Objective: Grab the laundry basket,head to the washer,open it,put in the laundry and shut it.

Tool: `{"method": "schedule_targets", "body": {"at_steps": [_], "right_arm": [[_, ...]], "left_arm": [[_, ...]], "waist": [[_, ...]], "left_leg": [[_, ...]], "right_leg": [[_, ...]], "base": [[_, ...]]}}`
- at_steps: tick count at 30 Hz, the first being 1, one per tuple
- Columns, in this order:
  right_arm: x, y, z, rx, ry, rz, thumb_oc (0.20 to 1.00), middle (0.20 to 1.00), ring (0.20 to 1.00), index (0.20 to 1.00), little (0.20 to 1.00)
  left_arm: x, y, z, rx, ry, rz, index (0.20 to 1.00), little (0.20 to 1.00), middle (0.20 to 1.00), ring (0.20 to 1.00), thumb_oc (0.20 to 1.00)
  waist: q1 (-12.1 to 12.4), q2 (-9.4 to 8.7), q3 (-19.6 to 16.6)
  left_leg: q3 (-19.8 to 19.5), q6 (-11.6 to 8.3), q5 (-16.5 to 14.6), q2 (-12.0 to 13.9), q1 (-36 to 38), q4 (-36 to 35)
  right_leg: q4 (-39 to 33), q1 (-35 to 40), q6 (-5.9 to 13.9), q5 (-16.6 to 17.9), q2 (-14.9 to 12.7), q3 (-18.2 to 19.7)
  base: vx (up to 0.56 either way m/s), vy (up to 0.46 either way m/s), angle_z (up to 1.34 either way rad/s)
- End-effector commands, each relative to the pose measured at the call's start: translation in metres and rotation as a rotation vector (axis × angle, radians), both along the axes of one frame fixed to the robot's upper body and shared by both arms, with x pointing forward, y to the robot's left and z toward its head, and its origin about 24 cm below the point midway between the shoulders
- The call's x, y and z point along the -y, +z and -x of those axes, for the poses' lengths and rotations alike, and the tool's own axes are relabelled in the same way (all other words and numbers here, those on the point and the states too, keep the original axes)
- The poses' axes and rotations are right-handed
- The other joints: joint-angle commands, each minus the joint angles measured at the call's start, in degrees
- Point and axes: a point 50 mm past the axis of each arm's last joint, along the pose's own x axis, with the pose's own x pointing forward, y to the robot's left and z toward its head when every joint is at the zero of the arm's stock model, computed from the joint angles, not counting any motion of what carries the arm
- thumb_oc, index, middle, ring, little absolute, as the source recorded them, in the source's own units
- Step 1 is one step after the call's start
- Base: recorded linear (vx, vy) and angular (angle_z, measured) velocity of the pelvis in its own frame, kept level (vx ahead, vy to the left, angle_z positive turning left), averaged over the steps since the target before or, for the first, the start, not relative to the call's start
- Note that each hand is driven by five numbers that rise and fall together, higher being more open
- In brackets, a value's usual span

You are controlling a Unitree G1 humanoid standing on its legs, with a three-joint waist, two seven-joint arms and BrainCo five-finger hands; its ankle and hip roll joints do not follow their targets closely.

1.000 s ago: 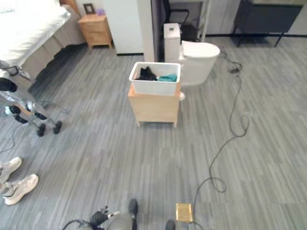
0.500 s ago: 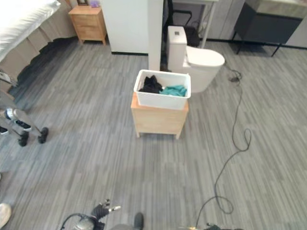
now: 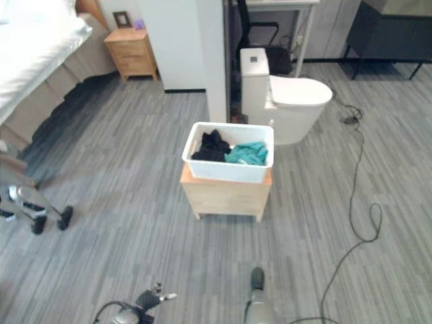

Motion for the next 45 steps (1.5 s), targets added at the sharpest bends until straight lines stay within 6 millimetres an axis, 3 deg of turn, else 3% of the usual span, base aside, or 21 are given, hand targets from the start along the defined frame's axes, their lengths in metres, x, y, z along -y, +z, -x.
{"method": "schedule_targets", "body": {"at_steps": [1,3,4,5,7,9,10,13,15,16,18,21,22,24,26,27,29,31,32,38,45], "right_arm": [[0.01,0.001,0.029,-0.093,-0.041,0.029,1.0,1.0,1.0,1.0,1.0],[0.014,0.003,0.026,-0.086,-0.058,0.048,1.0,1.0,1.0,1.0,1.0],[0.014,0.003,0.026,-0.086,-0.058,0.048,1.0,1.0,1.0,1.0,1.0],[0.018,0.004,0.018,-0.064,-0.056,0.066,1.0,1.0,1.0,1.0,1.0],[0.019,0.005,0.01,-0.035,-0.057,0.076,1.0,1.0,1.0,1.0,1.0],[0.021,0.007,0.002,0.006,-0.077,0.085,1.0,1.0,1.0,1.0,1.0],[0.024,0.009,-0.005,0.044,-0.094,0.094,1.0,1.0,1.0,1.0,1.0],[0.029,0.013,-0.018,0.117,-0.144,0.109,1.0,1.0,1.0,1.0,1.0],[0.028,0.015,-0.033,0.195,-0.177,0.097,1.0,1.0,1.0,1.0,1.0],[0.017,0.019,-0.059,0.328,-0.194,0.047,1.0,1.0,1.0,1.0,1.0],[0.011,0.029,-0.083,0.462,-0.213,0.011,1.0,1.0,1.0,1.0,1.0],[0.01,0.035,-0.095,0.529,-0.233,-0.005,1.0,1.0,1.0,1.0,1.0],[0.006,0.042,-0.106,0.593,-0.236,-0.024,1.0,1.0,1.0,1.0,1.0],[0.007,0.051,-0.119,0.668,-0.268,-0.039,1.0,1.0,1.0,1.0,1.0],[0.011,0.062,-0.132,0.753,-0.328,-0.045,1.0,1.0,1.0,1.0,1.0],[0.011,0.062,-0.132,0.753,-0.328,-0.045,1.0,1.0,1.0,1.0,1.0],[0.014,0.072,-0.14,0.811,-0.344,-0.035,1.0,1.0,1.0,1.0,1.0],[0.021,0.079,-0.136,0.857,-0.361,-0.018,1.0,1.0,1.0,1.0,1.0],[0.029,0.08,-0.123,0.852,-0.347,0.001,1.0,1.0,1.0,1.0,1.0],[0.033,0.087,-0.11,0.856,-0.293,0.002,1.0,1.0,1.0,1.0,1.0],[0.037,0.112,-0.144,0.889,-0.112,0.012,1.0,1.0,1.0,1.0,1.0]], "left_arm": [[-0.018,0.007,-0.01,0.058,0.02,-0.039,1.0,1.0,1.0,1.0,1.0],[-0.019,0.011,-0.014,0.087,0.031,-0.023,1.0,1.0,1.0,1.0,1.0],[-0.019,0.011,-0.014,0.087,0.031,-0.023,1.0,1.0,1.0,1.0,1.0],[-0.02,0.015,-0.02,0.12,0.044,-0.019,1.0,1.0,1.0,1.0,1.0],[-0.02,0.02,-0.026,0.158,0.066,-0.003,1.0,1.0,1.0,1.0,1.0],[-0.019,0.023,-0.031,0.191,0.092,0.011,1.0,1.0,1.0,1.0,1.0],[-0.018,0.027,-0.036,0.225,0.102,0.02,1.0,1.0,1.0,1.0,1.0],[-0.016,0.029,-0.037,0.242,0.113,0.028,1.0,1.0,1.0,1.0,1.0],[-0.017,0.03,-0.038,0.252,0.123,0.024,1.0,1.0,1.0,1.0,1.0],[-0.027,0.028,-0.03,0.239,0.18,0.007,1.0,1.0,1.0,1.0,1.0],[-0.04,0.032,-0.028,0.259,0.22,-0.017,1.0,1.0,1.0,1.0,1.0],[-0.05,0.038,-0.03,0.291,0.256,-0.032,1.0,1.0,1.0,1.0,1.0],[-0.06,0.046,-0.034,0.336,0.293,-0.041,1.0,1.0,1.0,1.0,1.0],[-0.074,0.056,-0.037,0.393,0.354,-0.064,1.0,1.0,1.0,1.0,1.0],[-0.089,0.073,-0.042,0.488,0.429,-0.09,1.0,1.0,1.0,1.0,1.0],[-0.089,0.073,-0.041,0.487,0.429,-0.09,1.0,1.0,1.0,1.0,1.0],[-0.097,0.088,-0.049,0.573,0.466,-0.116,1.0,1.0,1.0,1.0,1.0],[-0.104,0.105,-0.053,0.657,0.487,-0.146,1.0,1.0,1.0,1.0,1.0],[-0.109,0.116,-0.043,0.717,0.519,-0.167,1.0,1.0,1.0,1.0,1.0],[-0.121,0.135,-0.021,0.769,0.509,-0.237,1.0,1.0,1.0,1.0,1.0],[-0.123,0.149,-0.058,0.74,0.276,-0.326,1.0,1.0,1.0,1.0,1.0]], "waist": [[-0.01,-2.88,-1.09],[1.01,-3.91,-0.49],[0.88,-3.83,-0.59],[2.48,-4.74,0.6],[3.57,-5.3,1.12],[4.23,-5.65,0.95],[4.9,-5.08,0.55],[6.05,-3.63,0.04],[6.56,-3.32,0.03],[7.07,-3.42,-0.92],[6.93,-4.3,-2.32],[7.37,-4.77,-2.37],[7.5,-4.88,-2.03],[7.44,-5.12,-1.6],[7.83,-5.24,-0.98],[7.74,-5.2,-0.92],[7.19,-5.19,0.02],[7.01,-6.08,-0.06],[7.36,-6.9,-1.26],[7.95,-7.33,-3.34],[7.62,-6.67,-4.06]], "left_leg": [[1.67,1.57,5.35,-1.56,-6.53,10.23],[0.75,1.35,12.74,-0.07,-13.77,23.83],[0.56,1.31,12.58,0.02,-14.15,24.25],[-2.0,3.3,14.42,-1.14,-20.41,33.74],[-1.66,4.36,13.06,-0.76,-24.61,33.26],[0.59,4.13,12.14,0.93,-26.3,25.72],[1.99,2.91,11.69,1.58,-25.13,14.08],[1.47,1.18,16.57,1.56,-25.39,0.11],[1.43,0.94,18.8,-0.39,-27.15,-2.6],[2.41,1.54,17.62,-1.52,-26.3,-2.75],[2.58,2.65,15.84,-2.91,-25.24,-1.6],[3.51,3.52,14.73,-3.34,-24.82,-1.11],[4.05,4.86,13.66,-3.76,-23.55,-0.93],[3.46,6.08,11.99,-5.02,-21.64,-1.01],[4.63,6.06,10.63,-4.48,-20.06,-1.24],[4.55,6.04,10.53,-4.45,-19.99,-1.17],[3.73,5.84,9.93,-4.14,-19.83,-0.82],[3.3,5.72,9.03,-4.7,-19.53,-0.76],[3.68,5.39,8.54,-4.79,-18.6,-1.17],[2.62,4.63,8.76,-3.92,-16.63,-3.66],[1.81,3.58,10.01,-2.84,-15.14,-7.09]], "right_leg": [[-4.62,3.39,4.13,1.68,-1.54,3.35],[-4.87,5.97,1.57,-0.1,-0.43,2.9],[-4.84,5.84,1.54,-0.11,-0.37,2.74],[-5.34,8.16,-0.43,-1.71,1.02,3.65],[-5.55,10.22,-0.94,-3.19,1.3,4.05],[-6.01,11.94,-0.76,-4.55,1.0,3.94],[-7.04,13.51,0.09,-5.31,0.93,4.36],[-8.19,16.8,0.54,-6.96,1.25,4.41],[-9.04,19.15,0.61,-7.8,1.51,4.75],[-8.93,20.97,1.49,-8.95,0.95,6.4],[-6.08,20.69,2.4,-9.82,-0.64,7.32],[-2.45,19.67,2.99,-10.28,-1.18,7.49],[4.3,16.52,3.86,-10.05,-1.19,8.46],[7.24,13.79,4.61,-9.1,-1.54,9.17],[2.78,10.32,5.03,-4.84,-4.94,6.2],[2.68,10.51,5.03,-4.85,-4.9,6.09],[-0.12,9.05,5.36,-2.71,-6.55,6.09],[-2.98,10.59,5.47,-2.95,-7.07,5.94],[-4.86,12.53,5.96,-2.07,-7.37,4.46],[-7.0,15.57,5.95,-2.83,-6.64,2.27],[-7.37,16.45,5.46,-4.69,-5.37,1.58]], "base": [[0.16,-0.267,-0.03],[0.16,-0.312,0.03],[0.12,-0.28,-0.12],[0.23,-0.3,-0.22],[0.23,-0.221,-0.13],[0.26,0.008,-0.21],[0.38,0.112,-0.19],[0.27,0.144,0.0],[0.33,0.217,-0.38],[0.38,0.307,-0.39],[0.31,0.289,-0.66],[0.11,0.153,-0.56],[0.09,0.155,-0.31],[0.12,0.133,-0.48],[0.12,-0.037,-0.41],[0.07,-0.078,-0.43],[0.07,-0.05,-0.18],[0.16,-0.08,0.46],[0.16,-0.072,0.58],[0.13,-0.071,0.31],[0.07,-0.026,0.08]]}}
